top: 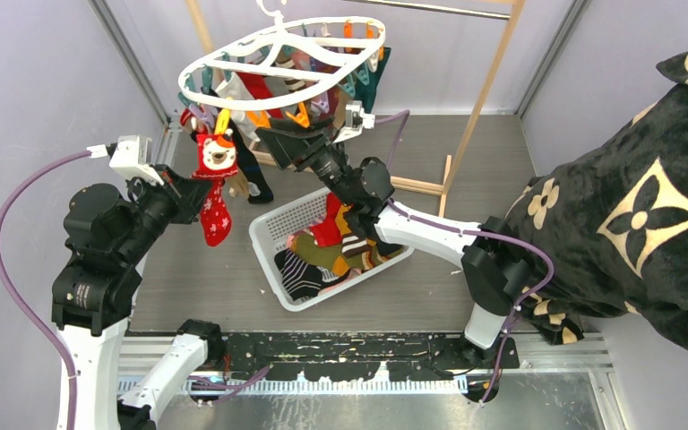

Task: Clip the socks to the hanger
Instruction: Open the clamp at the hanger.

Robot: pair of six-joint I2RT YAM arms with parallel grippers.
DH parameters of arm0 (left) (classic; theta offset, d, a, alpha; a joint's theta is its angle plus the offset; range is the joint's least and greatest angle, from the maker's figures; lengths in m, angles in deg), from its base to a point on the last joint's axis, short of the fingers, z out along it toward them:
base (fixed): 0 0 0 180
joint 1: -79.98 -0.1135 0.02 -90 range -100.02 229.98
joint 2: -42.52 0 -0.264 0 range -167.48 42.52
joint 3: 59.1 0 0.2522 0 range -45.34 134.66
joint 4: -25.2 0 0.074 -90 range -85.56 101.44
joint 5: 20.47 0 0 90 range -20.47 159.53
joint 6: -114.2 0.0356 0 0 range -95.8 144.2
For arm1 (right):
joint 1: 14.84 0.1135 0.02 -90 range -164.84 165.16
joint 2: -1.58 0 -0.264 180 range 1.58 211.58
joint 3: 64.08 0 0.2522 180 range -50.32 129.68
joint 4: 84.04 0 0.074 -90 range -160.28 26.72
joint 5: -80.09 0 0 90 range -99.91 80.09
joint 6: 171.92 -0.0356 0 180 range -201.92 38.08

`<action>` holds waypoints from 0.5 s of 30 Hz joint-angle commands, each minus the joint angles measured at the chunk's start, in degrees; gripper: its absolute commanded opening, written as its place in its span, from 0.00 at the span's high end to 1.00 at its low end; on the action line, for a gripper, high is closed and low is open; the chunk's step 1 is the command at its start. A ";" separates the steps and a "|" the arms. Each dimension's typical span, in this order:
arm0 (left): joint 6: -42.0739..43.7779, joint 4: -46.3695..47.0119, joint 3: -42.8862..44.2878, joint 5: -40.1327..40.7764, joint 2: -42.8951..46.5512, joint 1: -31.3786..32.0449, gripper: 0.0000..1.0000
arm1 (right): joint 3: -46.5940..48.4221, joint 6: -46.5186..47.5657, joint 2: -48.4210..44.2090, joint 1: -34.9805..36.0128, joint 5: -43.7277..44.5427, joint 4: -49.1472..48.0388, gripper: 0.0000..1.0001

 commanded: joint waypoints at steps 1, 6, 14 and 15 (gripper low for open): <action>-0.54 1.55 2.43 0.39 0.11 -0.02 1.00 | 2.53 -1.18 0.22 0.44 2.64 -4.27 0.33; -0.54 1.33 2.63 0.35 0.07 -0.01 1.00 | 1.38 -0.79 1.15 1.18 6.45 -7.23 0.33; -0.19 1.19 2.92 0.61 -0.02 -0.02 1.00 | 0.20 3.03 0.54 3.01 9.34 -11.48 0.60; -0.19 1.19 2.99 0.62 -0.01 -0.02 1.00 | 0.02 3.58 0.31 3.27 9.50 -11.48 0.62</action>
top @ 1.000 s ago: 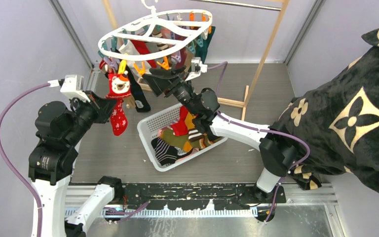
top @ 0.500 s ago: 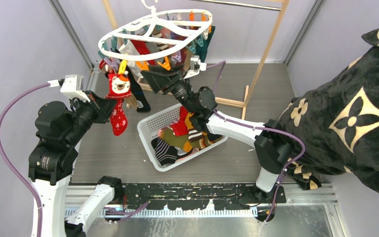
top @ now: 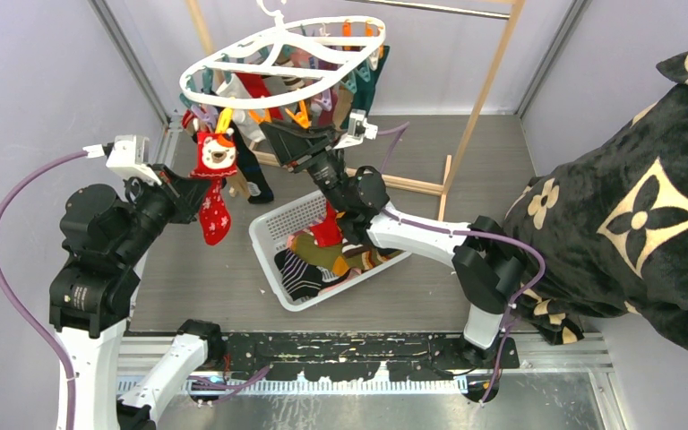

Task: Clip the socks to the hanger
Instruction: Open the clamp at the hanger.

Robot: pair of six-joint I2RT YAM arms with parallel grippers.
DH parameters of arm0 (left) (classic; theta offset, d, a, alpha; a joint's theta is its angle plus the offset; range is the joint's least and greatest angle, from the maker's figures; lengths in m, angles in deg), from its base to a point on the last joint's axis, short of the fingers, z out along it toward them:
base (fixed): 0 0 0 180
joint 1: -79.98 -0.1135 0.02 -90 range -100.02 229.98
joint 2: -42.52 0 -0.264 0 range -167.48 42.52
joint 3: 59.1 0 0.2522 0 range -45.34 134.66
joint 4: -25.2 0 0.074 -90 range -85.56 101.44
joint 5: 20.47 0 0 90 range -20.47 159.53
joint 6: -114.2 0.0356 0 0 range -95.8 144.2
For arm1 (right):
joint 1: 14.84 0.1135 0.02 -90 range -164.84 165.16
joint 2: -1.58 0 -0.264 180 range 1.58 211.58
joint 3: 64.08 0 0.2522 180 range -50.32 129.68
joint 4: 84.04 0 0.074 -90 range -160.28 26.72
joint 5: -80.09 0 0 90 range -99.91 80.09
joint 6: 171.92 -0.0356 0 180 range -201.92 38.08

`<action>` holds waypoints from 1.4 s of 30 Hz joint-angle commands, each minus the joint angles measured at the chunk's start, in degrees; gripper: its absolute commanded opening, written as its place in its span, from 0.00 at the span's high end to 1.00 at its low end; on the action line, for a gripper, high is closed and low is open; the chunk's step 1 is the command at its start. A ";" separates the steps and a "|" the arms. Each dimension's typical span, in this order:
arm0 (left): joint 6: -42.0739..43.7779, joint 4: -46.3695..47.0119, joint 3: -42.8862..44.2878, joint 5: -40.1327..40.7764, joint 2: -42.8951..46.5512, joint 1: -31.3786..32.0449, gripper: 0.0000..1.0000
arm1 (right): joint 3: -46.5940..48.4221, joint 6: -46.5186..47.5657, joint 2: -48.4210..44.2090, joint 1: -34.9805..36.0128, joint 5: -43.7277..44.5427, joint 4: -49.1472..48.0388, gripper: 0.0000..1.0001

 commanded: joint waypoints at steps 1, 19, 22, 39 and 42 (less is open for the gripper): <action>-0.01 1.26 2.08 0.61 -0.02 -0.02 1.00 | -0.03 3.37 -2.08 1.30 2.19 -5.18 0.64; -3.43 -7.95 7.65 -3.43 3.73 -0.02 0.05 | 0.28 15.62 -3.08 6.68 7.63 -4.01 0.74; -4.47 -8.35 12.08 -9.12 0.73 -0.02 0.09 | 0.51 15.87 -2.57 6.89 8.88 -4.32 0.74; -10.71 5.98 22.15 -18.33 -18.68 -0.02 0.06 | 3.56 18.46 -1.65 8.81 7.73 -1.02 0.74; -10.79 7.12 22.93 -18.59 -19.96 0.01 0.11 | 4.37 19.48 -1.46 9.19 7.61 0.11 0.74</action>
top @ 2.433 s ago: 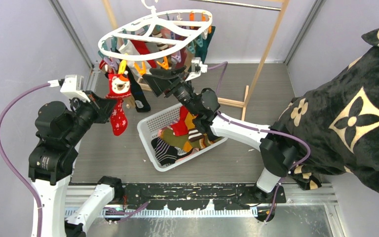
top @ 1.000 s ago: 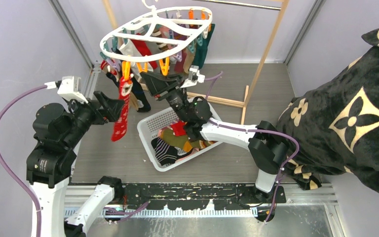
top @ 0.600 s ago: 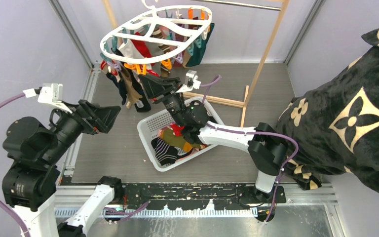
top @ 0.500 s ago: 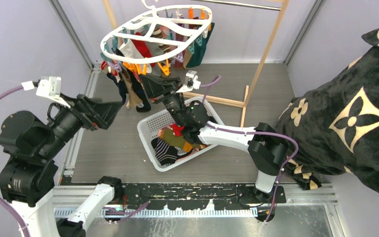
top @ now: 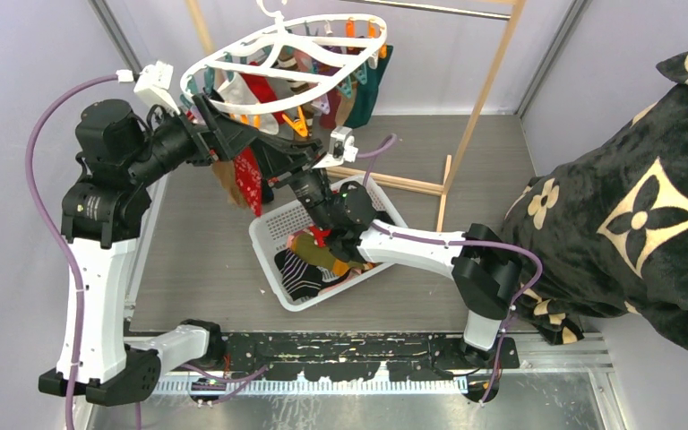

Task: Clip the socks to the hanger
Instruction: Open the clamp at the hanger.

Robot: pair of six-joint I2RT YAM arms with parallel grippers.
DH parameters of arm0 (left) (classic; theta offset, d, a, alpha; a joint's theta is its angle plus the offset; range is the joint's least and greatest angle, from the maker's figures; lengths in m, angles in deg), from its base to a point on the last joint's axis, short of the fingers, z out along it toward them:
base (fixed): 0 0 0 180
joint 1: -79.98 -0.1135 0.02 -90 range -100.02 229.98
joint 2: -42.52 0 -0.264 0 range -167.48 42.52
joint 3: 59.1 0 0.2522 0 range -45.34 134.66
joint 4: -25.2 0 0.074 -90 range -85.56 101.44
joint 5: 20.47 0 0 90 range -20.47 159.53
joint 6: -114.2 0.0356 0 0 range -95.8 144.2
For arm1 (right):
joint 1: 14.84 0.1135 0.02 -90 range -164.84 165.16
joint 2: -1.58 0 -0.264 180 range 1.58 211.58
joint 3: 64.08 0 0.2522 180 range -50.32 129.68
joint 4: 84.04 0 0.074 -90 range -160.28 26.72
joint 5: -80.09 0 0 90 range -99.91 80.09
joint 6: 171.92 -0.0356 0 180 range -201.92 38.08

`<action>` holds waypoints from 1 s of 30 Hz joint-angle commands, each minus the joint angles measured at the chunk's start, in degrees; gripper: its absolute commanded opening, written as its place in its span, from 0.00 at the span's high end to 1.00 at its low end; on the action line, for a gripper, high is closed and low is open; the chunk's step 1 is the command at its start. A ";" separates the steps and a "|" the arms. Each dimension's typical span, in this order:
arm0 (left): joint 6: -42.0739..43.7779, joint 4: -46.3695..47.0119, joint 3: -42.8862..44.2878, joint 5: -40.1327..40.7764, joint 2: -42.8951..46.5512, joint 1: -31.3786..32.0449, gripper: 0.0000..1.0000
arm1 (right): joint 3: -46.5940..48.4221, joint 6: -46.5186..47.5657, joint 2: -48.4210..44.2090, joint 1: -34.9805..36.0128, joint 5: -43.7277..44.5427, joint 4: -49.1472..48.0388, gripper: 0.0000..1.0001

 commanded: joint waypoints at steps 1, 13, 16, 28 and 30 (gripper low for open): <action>-1.46 6.98 3.19 -2.61 0.61 0.00 0.12 | 3.48 2.98 -1.41 1.33 -1.08 0.33 0.74; -0.54 10.58 0.33 -3.40 3.62 0.06 0.28 | 4.07 5.17 -1.52 1.99 -1.27 2.54 0.74; -0.51 9.70 0.89 -3.86 2.36 0.04 0.30 | 4.35 5.81 -1.49 2.24 -1.36 3.02 0.74; -0.44 8.03 1.15 -4.22 -0.30 0.62 0.45 | 5.44 6.81 -1.26 2.68 -1.88 4.63 0.74; -0.37 7.97 1.11 -3.69 -0.43 0.75 0.46 | 5.60 6.93 -1.10 2.69 -1.95 4.75 0.74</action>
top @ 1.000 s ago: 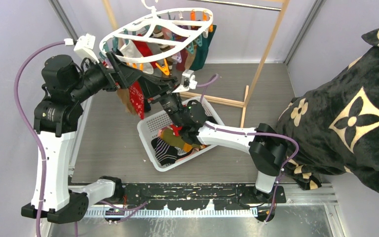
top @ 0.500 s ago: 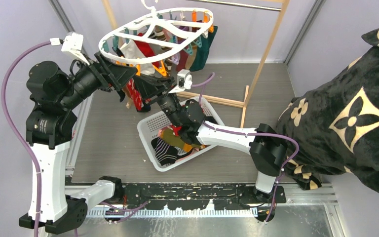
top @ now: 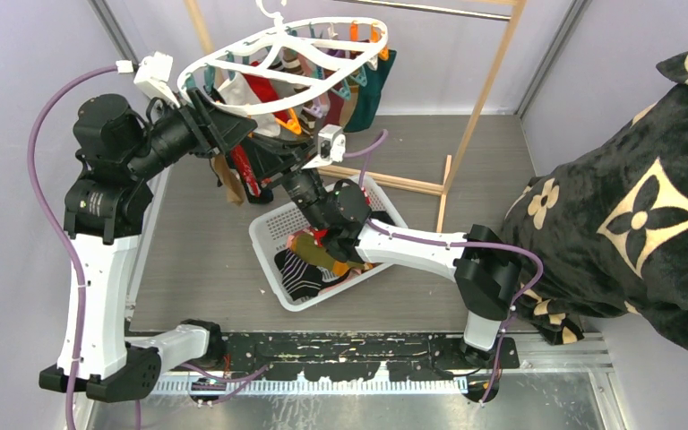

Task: Clip the socks to the hanger
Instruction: Open the clamp at the hanger.

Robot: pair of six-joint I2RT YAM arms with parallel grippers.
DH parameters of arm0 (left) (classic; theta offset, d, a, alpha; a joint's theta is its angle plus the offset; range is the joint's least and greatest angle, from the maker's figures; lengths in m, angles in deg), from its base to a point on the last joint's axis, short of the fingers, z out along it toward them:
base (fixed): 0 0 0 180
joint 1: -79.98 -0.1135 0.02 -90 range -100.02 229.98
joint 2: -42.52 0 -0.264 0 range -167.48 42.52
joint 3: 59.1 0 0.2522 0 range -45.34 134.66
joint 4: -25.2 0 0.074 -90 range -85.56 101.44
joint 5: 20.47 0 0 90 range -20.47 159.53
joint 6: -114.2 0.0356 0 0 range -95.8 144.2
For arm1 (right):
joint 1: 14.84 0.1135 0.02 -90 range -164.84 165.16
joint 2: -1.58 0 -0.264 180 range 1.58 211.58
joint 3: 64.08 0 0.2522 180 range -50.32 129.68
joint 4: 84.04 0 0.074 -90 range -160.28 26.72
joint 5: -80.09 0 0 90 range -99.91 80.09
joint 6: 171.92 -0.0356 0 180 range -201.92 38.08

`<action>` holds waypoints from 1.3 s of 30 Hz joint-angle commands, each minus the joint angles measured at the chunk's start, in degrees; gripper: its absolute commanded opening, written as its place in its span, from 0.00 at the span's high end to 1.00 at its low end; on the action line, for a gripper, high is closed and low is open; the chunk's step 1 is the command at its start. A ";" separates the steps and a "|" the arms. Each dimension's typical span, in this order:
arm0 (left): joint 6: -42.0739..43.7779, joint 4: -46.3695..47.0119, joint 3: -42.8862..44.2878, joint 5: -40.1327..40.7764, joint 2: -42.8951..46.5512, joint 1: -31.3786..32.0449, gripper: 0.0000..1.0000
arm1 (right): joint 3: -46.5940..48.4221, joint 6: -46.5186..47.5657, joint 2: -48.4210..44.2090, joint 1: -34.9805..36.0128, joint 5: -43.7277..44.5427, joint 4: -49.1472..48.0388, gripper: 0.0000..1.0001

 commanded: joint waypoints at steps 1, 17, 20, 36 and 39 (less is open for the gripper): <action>0.48 1.87 1.17 -0.10 0.69 0.59 0.46 | 2.77 1.22 -1.06 1.29 -2.35 -0.89 0.75; 1.37 -0.17 0.56 6.39 -0.49 1.52 0.56 | 4.18 2.38 -0.03 1.29 -3.26 2.31 0.74; 1.32 -0.22 1.00 6.62 -0.89 1.59 0.58 | 4.24 2.40 -0.12 1.29 -3.44 2.97 0.74; 3.24 -3.17 0.90 12.01 1.44 1.67 0.92 | -7.36 6.40 -10.91 1.13 0.56 13.83 0.22; 3.73 -3.63 0.46 12.73 2.19 1.61 0.92 | -13.55 6.80 -17.75 0.96 4.27 21.60 0.02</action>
